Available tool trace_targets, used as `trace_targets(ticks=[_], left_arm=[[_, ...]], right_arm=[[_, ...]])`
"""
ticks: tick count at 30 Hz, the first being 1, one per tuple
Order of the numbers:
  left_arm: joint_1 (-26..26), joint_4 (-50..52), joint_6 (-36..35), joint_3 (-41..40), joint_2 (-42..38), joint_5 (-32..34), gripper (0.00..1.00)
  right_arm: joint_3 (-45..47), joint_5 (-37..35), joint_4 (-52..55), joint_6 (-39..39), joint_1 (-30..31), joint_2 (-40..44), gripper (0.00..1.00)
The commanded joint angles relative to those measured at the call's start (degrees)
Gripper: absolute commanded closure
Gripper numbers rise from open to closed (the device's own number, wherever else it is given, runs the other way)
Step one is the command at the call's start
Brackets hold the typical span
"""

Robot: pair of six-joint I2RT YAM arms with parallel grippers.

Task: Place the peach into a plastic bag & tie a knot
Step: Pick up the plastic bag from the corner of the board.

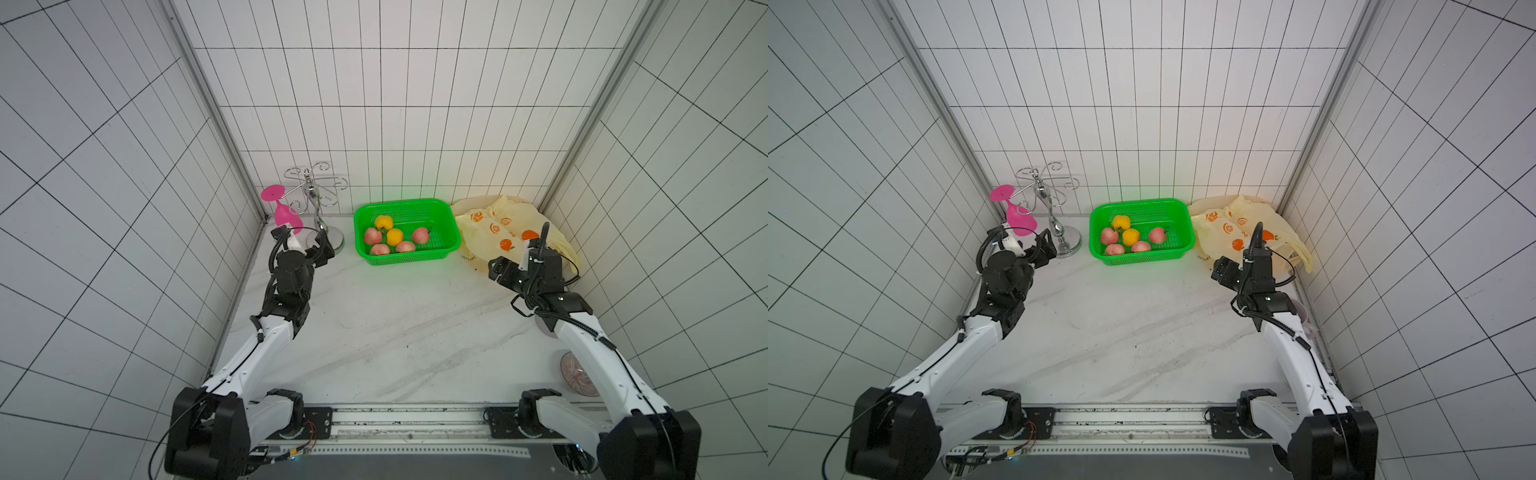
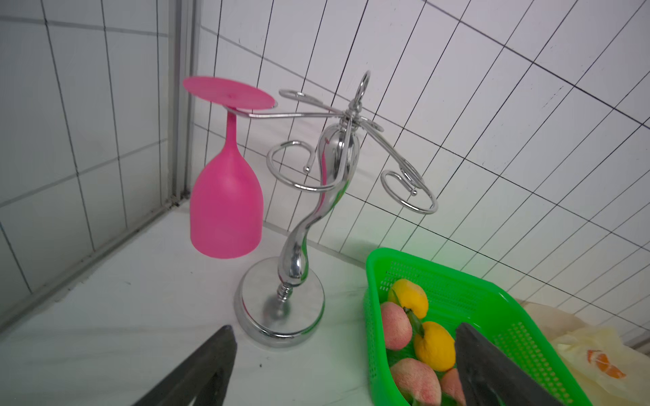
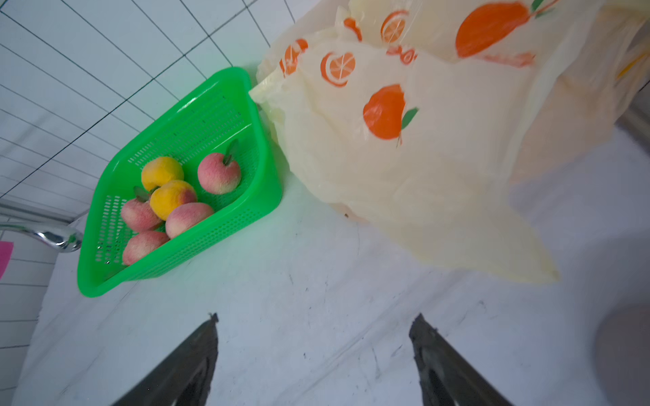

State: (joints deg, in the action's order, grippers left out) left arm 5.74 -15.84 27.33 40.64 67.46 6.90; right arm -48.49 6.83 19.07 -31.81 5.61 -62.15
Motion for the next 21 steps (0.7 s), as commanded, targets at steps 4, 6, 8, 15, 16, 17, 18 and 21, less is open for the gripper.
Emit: trace_targets(ticks=[4, 6, 8, 15, 16, 17, 18, 21], left_arm=[[-4.73, 13.21, 6.87, 11.74, 8.18, -24.91, 0.2], [-3.45, 17.98, 3.96, 15.09, 8.69, -24.7, 0.26], [-1.69, 20.16, 1.8, 16.28, 7.64, -22.81, 0.26], [9.86, 26.95, -4.71, 19.46, 6.45, -13.53, 0.19], [12.03, 27.72, -5.58, 20.16, 6.59, -12.38, 0.18], [13.85, 28.37, -6.15, 20.76, 6.7, -11.49, 0.17], [15.82, 28.91, -6.78, 21.45, 6.9, -10.71, 0.17], [21.25, 29.89, -8.98, 23.04, 7.07, -9.3, 0.16]], right_arm=[[-16.14, -1.89, 22.32, -2.98, -0.74, -3.73, 0.14], [-19.94, -4.28, 27.42, -1.85, -2.34, -4.56, 0.13], [-22.95, -8.13, 29.68, -1.11, -3.36, -5.61, 0.12], [-31.16, -16.18, 31.83, -1.16, -9.02, -15.87, 0.06], [-32.46, -14.89, 31.7, -1.52, -10.38, -17.99, 0.06], [-33.66, -14.54, 31.64, -1.95, -10.99, -19.67, 0.05], [-34.9, -14.69, 31.41, -2.43, -11.36, -21.25, 0.05], [-36.04, -15.0, 29.4, -3.78, -11.79, -25.35, 0.03]])
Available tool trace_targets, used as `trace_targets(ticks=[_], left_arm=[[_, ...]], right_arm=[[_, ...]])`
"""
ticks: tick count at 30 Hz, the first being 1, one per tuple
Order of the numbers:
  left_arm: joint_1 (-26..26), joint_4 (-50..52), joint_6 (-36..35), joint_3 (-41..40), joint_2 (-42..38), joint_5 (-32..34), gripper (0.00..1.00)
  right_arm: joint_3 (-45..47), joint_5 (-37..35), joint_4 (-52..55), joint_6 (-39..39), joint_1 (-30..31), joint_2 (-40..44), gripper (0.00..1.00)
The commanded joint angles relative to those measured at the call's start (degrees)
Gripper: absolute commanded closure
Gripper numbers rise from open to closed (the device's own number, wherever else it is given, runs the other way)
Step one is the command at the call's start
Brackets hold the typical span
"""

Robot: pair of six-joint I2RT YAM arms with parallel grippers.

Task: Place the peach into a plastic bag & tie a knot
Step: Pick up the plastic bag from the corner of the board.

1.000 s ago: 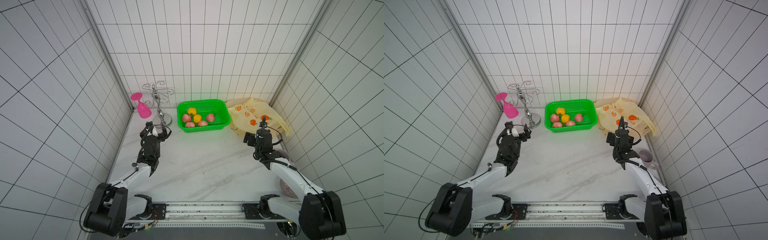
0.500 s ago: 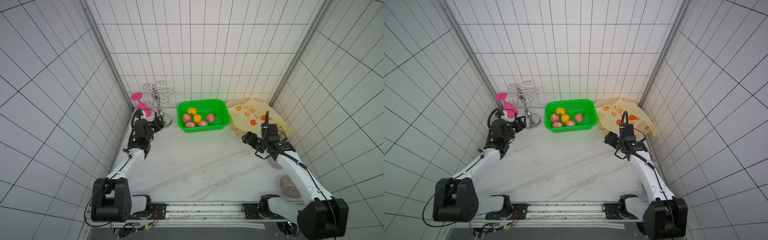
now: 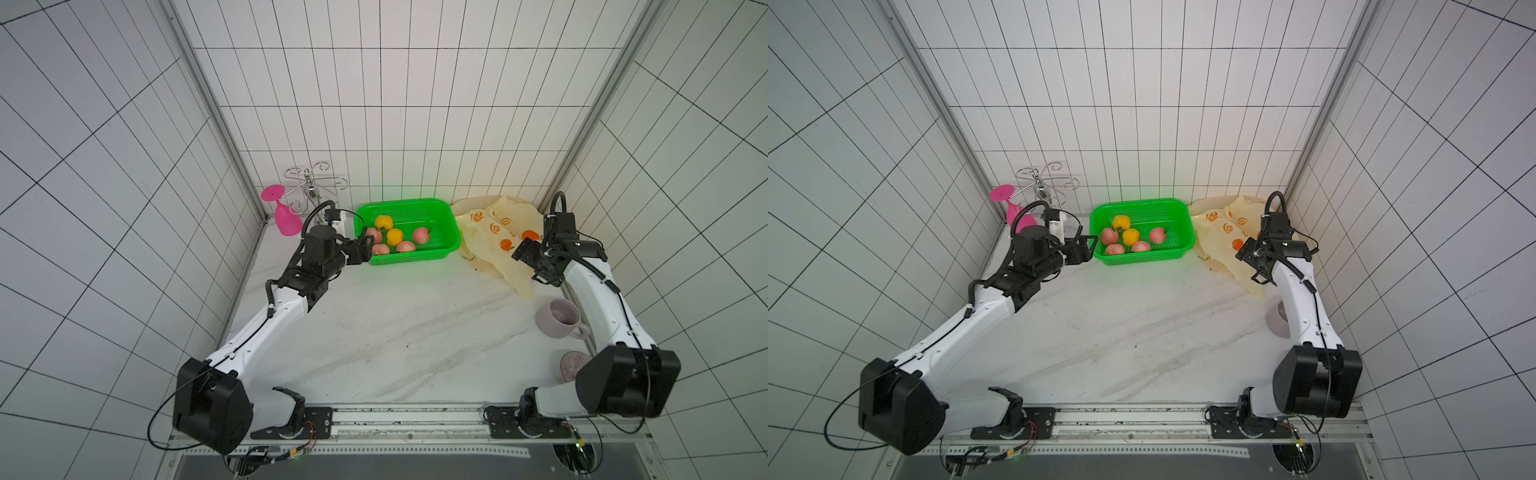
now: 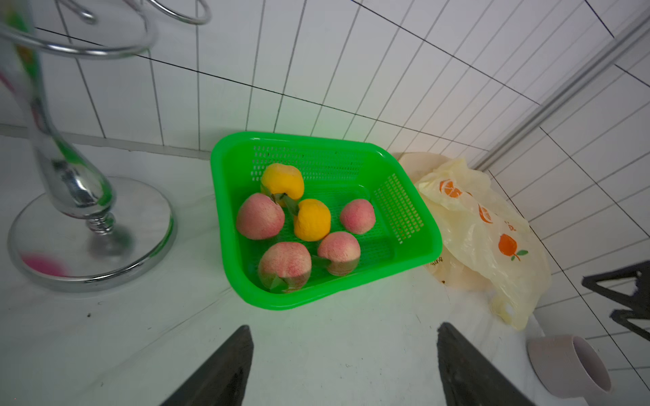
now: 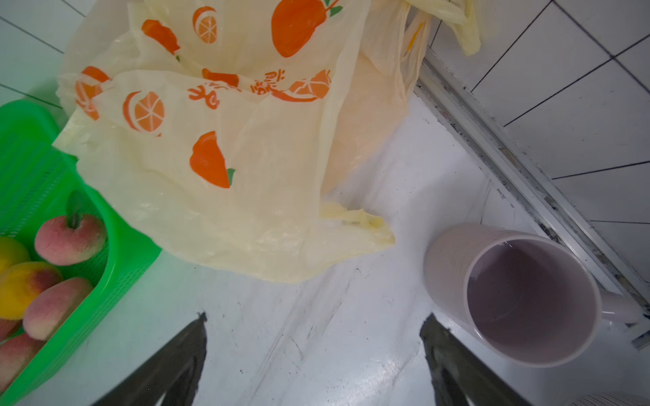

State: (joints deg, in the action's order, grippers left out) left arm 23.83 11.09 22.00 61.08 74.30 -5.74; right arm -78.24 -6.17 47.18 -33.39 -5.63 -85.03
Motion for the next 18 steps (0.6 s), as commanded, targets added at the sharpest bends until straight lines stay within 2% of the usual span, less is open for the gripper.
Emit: trace_targets(ticks=[1, 5, 8, 12, 14, 18], left_arm=[[4.94, 3.13, -4.57, 3.05, 0.14, 3.66, 0.16], [9.0, 2.94, -7.1, 3.51, -0.51, 1.1, 0.15], [9.94, 2.95, -8.27, 3.63, -1.33, -1.31, 0.15], [10.07, 3.04, -8.5, 3.67, -2.6, -2.62, 0.18], [10.09, 3.06, -9.02, 3.63, -3.09, -3.0, 0.2], [10.09, 4.68, -10.21, 4.85, -3.85, -3.32, 0.24]], right_arm=[[-6.31, -1.77, 0.56, -2.4, -0.93, -4.06, 0.03], [-5.43, 1.53, -4.91, -1.92, -1.88, -9.44, 0.06], [-7.51, 4.55, -6.24, -0.96, -2.19, -14.29, 0.15], [-7.14, 9.96, -9.8, 0.03, -2.22, -13.89, 0.5], [-6.98, 12.44, -12.41, 1.0, -1.8, -11.84, 0.64], [-11.19, 17.82, -10.88, 0.96, -1.44, -8.29, 0.94]])
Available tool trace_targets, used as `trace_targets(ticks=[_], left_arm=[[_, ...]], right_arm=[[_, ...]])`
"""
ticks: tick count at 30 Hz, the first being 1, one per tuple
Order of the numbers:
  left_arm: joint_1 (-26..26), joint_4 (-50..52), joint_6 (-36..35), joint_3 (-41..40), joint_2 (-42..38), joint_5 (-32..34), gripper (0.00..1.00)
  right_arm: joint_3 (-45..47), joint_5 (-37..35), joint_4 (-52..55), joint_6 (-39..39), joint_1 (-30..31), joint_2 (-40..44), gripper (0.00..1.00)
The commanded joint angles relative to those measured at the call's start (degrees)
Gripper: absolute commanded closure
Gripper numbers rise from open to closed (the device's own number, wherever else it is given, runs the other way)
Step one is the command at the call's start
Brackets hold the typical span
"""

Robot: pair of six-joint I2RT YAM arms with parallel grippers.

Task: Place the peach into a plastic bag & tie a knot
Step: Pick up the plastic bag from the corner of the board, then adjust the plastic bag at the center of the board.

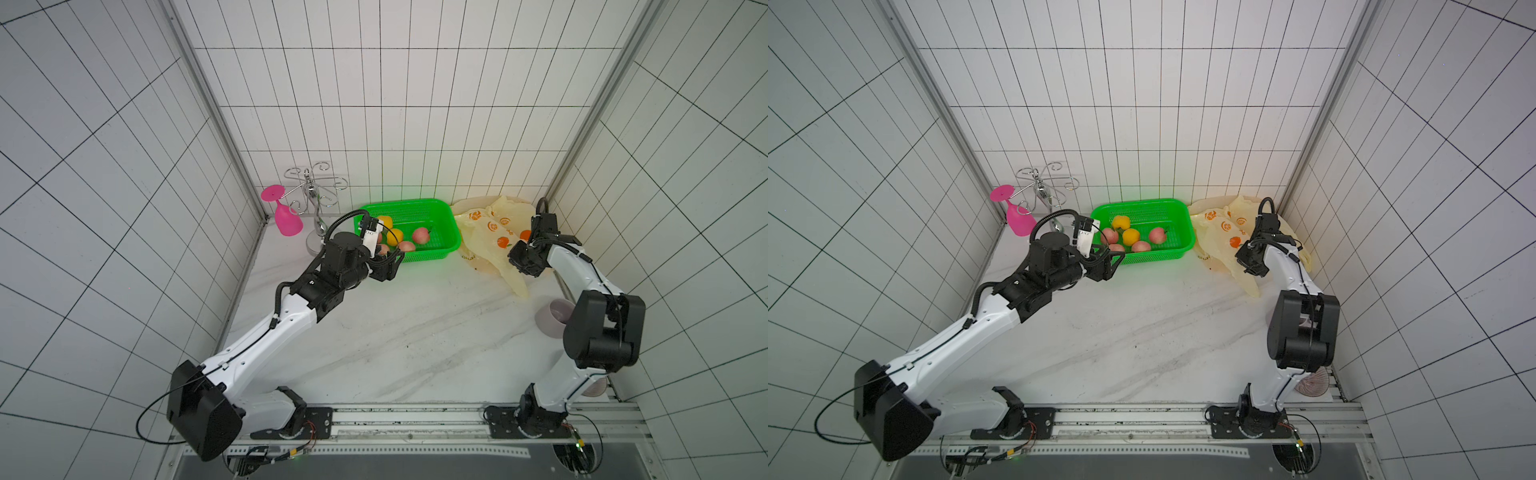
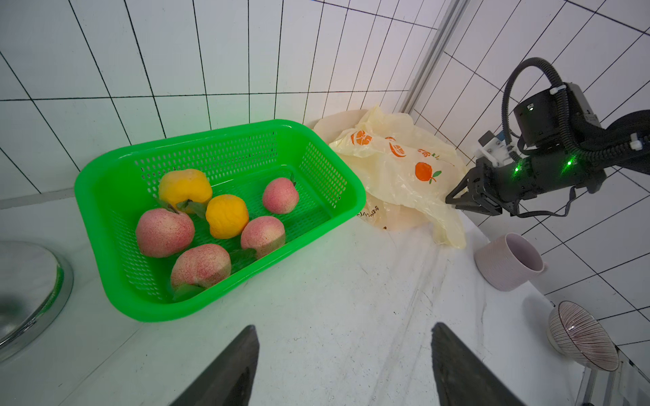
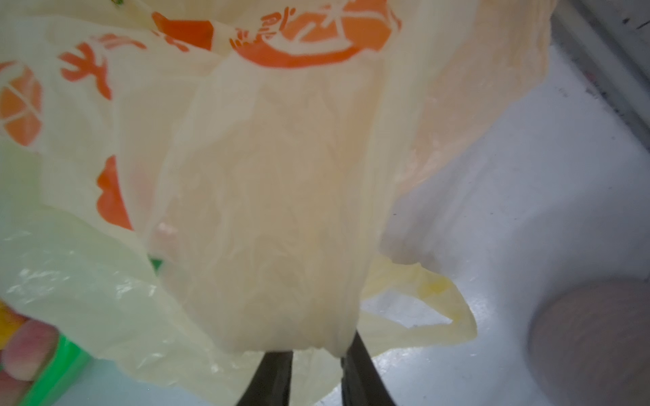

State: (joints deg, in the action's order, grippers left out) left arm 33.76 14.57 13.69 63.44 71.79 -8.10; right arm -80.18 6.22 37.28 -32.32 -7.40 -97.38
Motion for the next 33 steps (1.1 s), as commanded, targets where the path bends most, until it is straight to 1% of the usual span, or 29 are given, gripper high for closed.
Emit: trace_targets(ticks=[1, 6, 9, 12, 14, 16, 18, 20, 22, 24, 26, 28, 29, 33], left_arm=[[0.16, 1.87, -2.31, 3.27, -1.47, -1.08, 0.25], [0.46, 2.33, -3.47, 5.06, -3.51, -4.23, 0.27], [3.15, -0.34, -5.71, 3.36, -5.52, -5.34, 0.26], [7.98, -7.62, -9.4, -1.76, -8.73, -4.36, 0.19], [11.56, -11.09, -12.37, -4.1, -10.72, -3.44, 0.11], [14.39, -12.29, -15.61, -4.42, -11.4, -2.42, 0.05], [16.4, -12.58, -18.73, -3.92, -11.03, -0.97, 0.03], [17.79, -12.45, -21.6, -3.46, -9.91, 2.07, 0.03], [18.27, -11.58, -24.72, -2.89, -8.86, 5.15, 0.03], [18.25, -11.7, -28.53, -2.99, -8.19, 10.35, 0.03], [18.27, -12.51, -33.05, -3.05, -7.72, 17.83, 0.03], [18.27, -14.91, -34.64, -3.77, -7.61, 24.57, 0.03], [18.19, -16.41, -35.51, -4.22, -7.67, 26.05, 0.03], [17.95, -19.91, -37.8, -4.9, -7.07, 27.17, 0.02]], right_arm=[[-10.12, 7.31, -0.48, -0.87, 0.36, 5.07, 1.0], [-13.81, 18.17, 1.03, -7.44, 0.87, 8.58, 1.0], [-17.09, 22.58, 1.01, -11.61, 3.37, 9.96, 1.0], [-21.76, 24.0, 1.13, -15.09, 7.15, 11.15, 1.0], [-24.07, 24.36, 0.82, -19.17, 9.88, 11.8, 1.0], [-25.62, 24.81, 0.0, -22.56, 12.93, 12.08, 1.0], [-26.39, 23.94, -0.2, -25.19, 15.98, 12.51, 1.0], [-26.04, 23.05, -1.41, -27.84, 18.53, 13.09, 1.0], [-25.93, 23.6, -2.13, -30.24, 19.89, 13.18, 1.0], [-25.68, 24.29, -3.54, -31.78, 21.03, 13.42, 1.0], [-25.87, 24.42, -3.94, -32.44, 22.18, 13.79, 1.0], [-26.04, 24.99, -4.21, -32.78, 23.03, 13.97, 1.0], [-25.99, 25.54, -4.43, -33.13, 23.36, 14.07, 1.0], [-25.32, 28.4, -5.82, -34.33, 24.01, 14.11, 1.0]])
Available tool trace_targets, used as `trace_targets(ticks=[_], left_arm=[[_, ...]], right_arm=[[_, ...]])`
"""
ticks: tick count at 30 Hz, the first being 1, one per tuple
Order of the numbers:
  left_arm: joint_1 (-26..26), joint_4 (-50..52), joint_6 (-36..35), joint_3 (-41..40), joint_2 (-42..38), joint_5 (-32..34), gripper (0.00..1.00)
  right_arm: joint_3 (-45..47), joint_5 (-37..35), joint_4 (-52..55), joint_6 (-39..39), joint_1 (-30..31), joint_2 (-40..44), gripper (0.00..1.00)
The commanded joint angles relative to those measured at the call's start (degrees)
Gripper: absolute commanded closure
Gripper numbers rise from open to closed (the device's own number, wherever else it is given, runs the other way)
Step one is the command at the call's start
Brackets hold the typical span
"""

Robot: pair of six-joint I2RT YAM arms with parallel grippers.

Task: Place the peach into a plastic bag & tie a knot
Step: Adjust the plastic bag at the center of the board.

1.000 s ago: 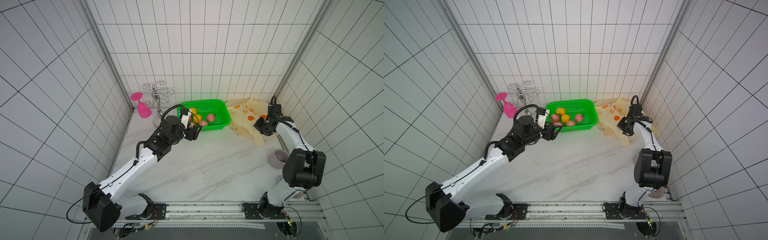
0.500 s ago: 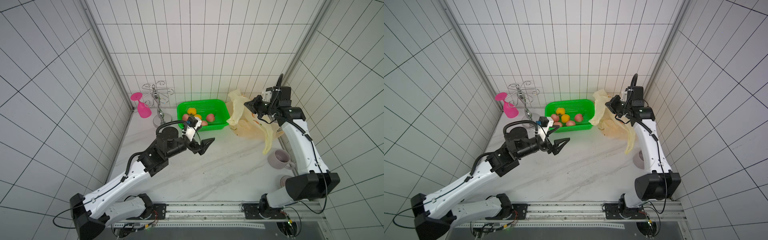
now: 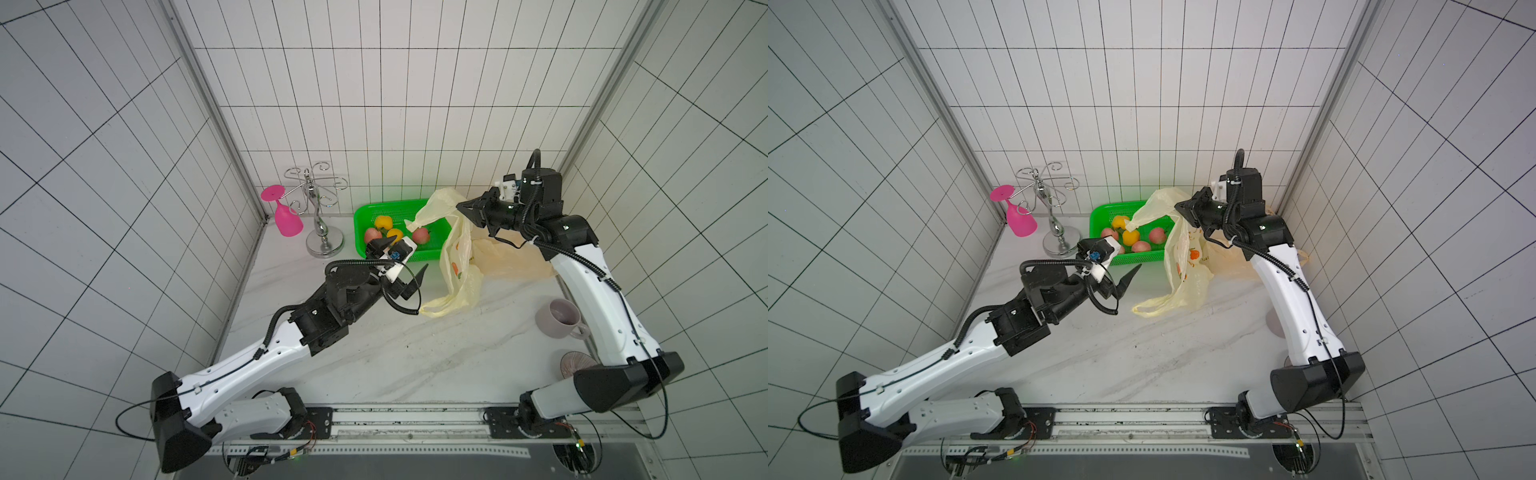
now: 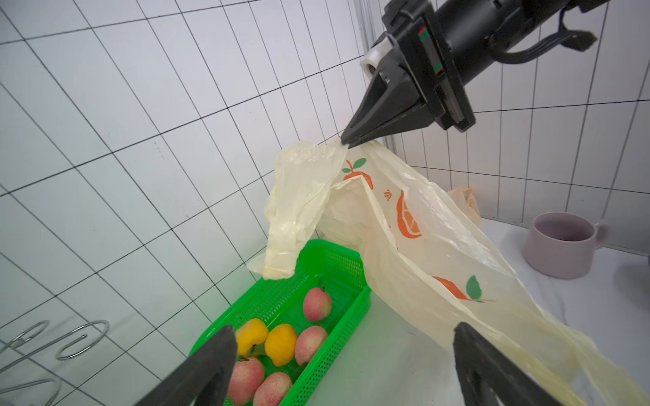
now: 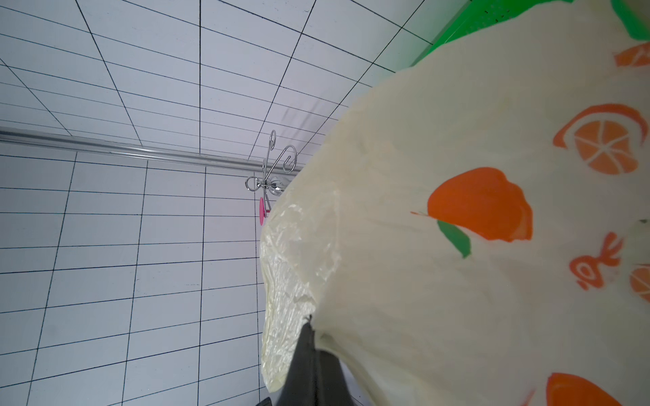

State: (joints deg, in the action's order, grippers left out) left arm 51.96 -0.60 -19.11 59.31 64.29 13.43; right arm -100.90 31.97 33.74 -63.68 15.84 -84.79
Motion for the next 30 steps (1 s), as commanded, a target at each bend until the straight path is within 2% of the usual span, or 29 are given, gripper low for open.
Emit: trace_targets(ticks=[1, 8, 10, 14, 17, 25, 27, 30], left_arm=[[-0.65, -5.19, -5.16, -0.57, 0.77, 5.39, 0.02], [-11.28, -5.54, 3.26, 2.67, 1.35, -11.43, 0.06], [-12.8, -6.63, 5.42, 3.41, 1.74, -16.17, 0.07], [-12.51, -7.04, 5.72, 4.16, 3.17, -23.53, 0.1], [-12.31, -8.24, 5.42, 3.87, 3.62, -25.46, 0.1], [-12.5, -14.35, 5.69, 5.51, 6.14, -23.82, 0.19], [-12.6, -15.57, 5.93, 5.39, 6.37, -23.96, 0.23], [-12.66, -16.44, 5.61, 4.96, 6.46, -23.57, 0.37]], right_arm=[[-4.33, 3.35, -2.59, -3.06, 0.91, 1.68, 1.0], [-0.63, 6.69, -4.9, -3.85, 1.06, 3.96, 1.0], [0.46, 7.59, -5.6, -4.24, 1.13, 4.34, 1.0], [2.17, 9.27, -7.3, -5.4, 1.73, 4.75, 1.0], [2.97, 9.86, -7.89, -5.78, 2.48, 4.9, 1.0], [5.91, 12.34, -9.23, -6.61, 3.85, 5.07, 1.0], [6.91, 13.25, -10.25, -7.32, 3.94, 5.25, 1.0], [7.81, 14.12, -10.65, -7.86, 4.03, 5.42, 1.0]])
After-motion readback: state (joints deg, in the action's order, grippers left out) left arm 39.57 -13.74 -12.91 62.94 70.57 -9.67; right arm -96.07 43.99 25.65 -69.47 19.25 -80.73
